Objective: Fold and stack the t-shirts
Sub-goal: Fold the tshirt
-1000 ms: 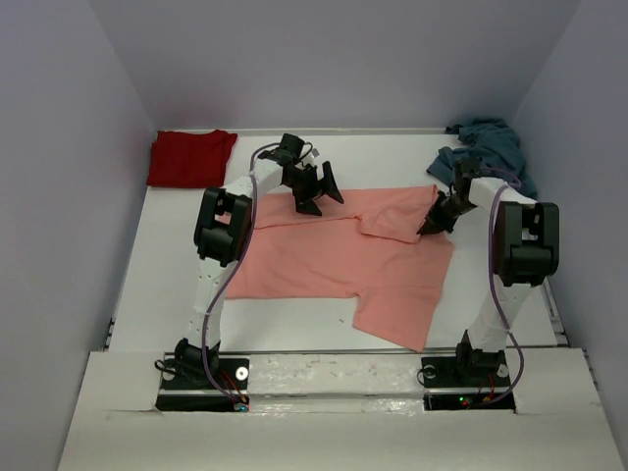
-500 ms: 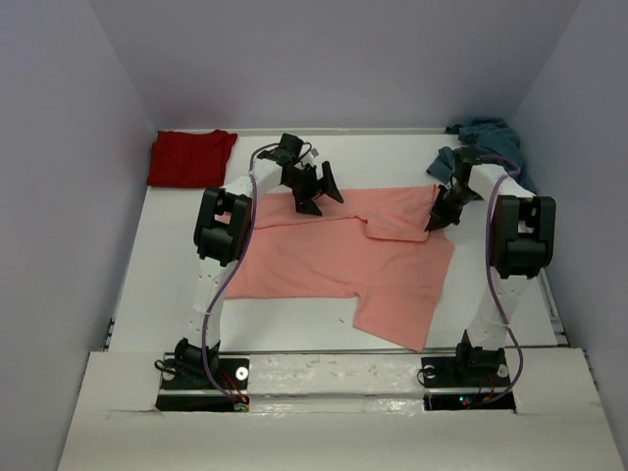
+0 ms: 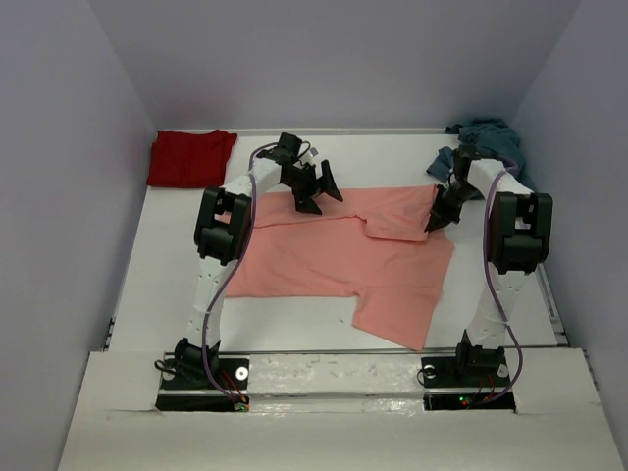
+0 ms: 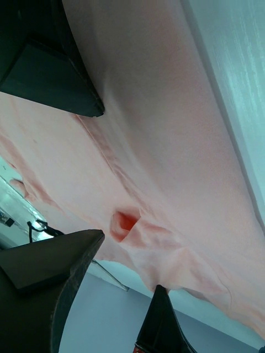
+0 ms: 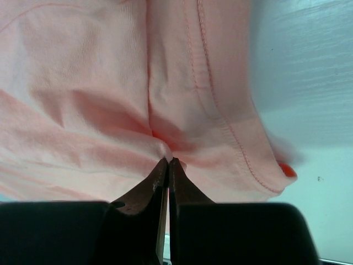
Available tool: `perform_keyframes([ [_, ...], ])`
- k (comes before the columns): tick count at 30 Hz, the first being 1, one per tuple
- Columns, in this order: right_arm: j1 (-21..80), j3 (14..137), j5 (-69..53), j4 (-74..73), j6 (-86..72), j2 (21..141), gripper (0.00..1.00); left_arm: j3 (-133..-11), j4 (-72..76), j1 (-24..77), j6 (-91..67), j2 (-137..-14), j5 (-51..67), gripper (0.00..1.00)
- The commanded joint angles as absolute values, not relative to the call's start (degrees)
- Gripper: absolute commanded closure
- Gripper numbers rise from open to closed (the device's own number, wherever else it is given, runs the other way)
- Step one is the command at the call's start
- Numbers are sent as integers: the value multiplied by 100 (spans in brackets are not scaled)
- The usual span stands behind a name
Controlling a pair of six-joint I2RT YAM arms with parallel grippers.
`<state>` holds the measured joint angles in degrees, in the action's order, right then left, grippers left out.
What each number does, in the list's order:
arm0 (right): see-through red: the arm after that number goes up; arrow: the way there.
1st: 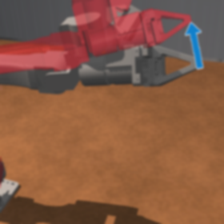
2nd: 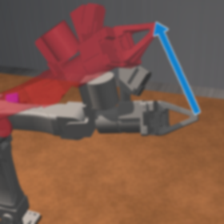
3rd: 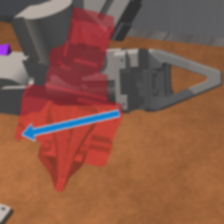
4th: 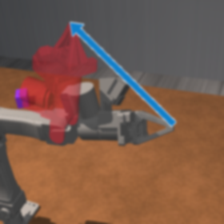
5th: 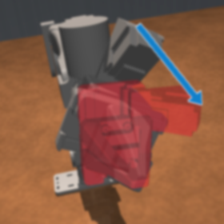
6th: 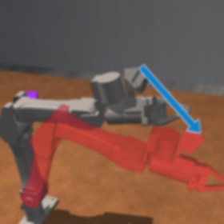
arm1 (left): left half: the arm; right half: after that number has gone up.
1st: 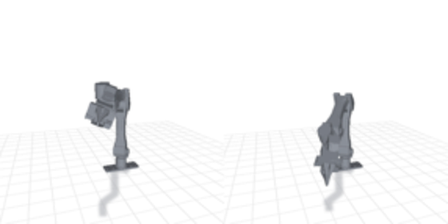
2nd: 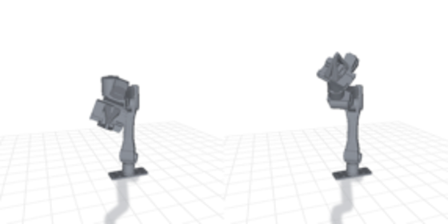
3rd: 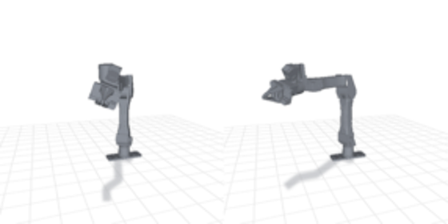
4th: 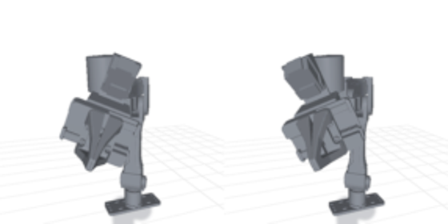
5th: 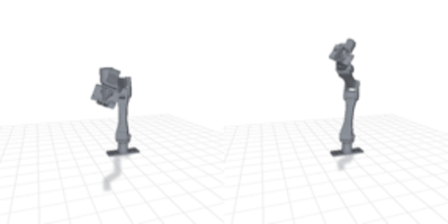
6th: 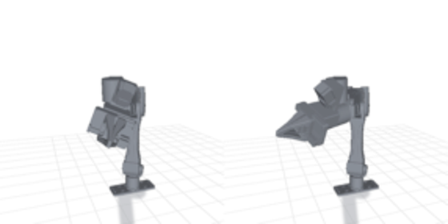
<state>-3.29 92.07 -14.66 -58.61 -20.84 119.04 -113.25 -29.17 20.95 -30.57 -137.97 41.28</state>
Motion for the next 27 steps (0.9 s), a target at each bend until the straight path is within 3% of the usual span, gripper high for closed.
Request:
perform_keyframes([
  [1,-246,9343,-1670,-6293,-1925,11857,93,-11505,-3006,2013,-2848,-14071,3806,1],
  [10,-193,8833,-1617,-6214,-1837,11804,89,-11891,-3146,1942,-2813,-14335,3779,1],
  [13,-141,8745,-1582,-6205,-1819,11813,79,-12023,-3199,1907,-2804,-14396,3788,1],
  [17,-141,8824,-1407,-6240,-1854,11778,47,-12067,-3243,1872,-2786,-14414,3788,1],
  [19,-141,8999,-1205,-6258,-1872,11690,40,-12067,-3243,1863,-2769,-14414,3788,1],
  [27,-141,9536,-1011,-5969,-1960,11496,40,-11989,-3322,1767,-2672,-14327,3771,1],
])
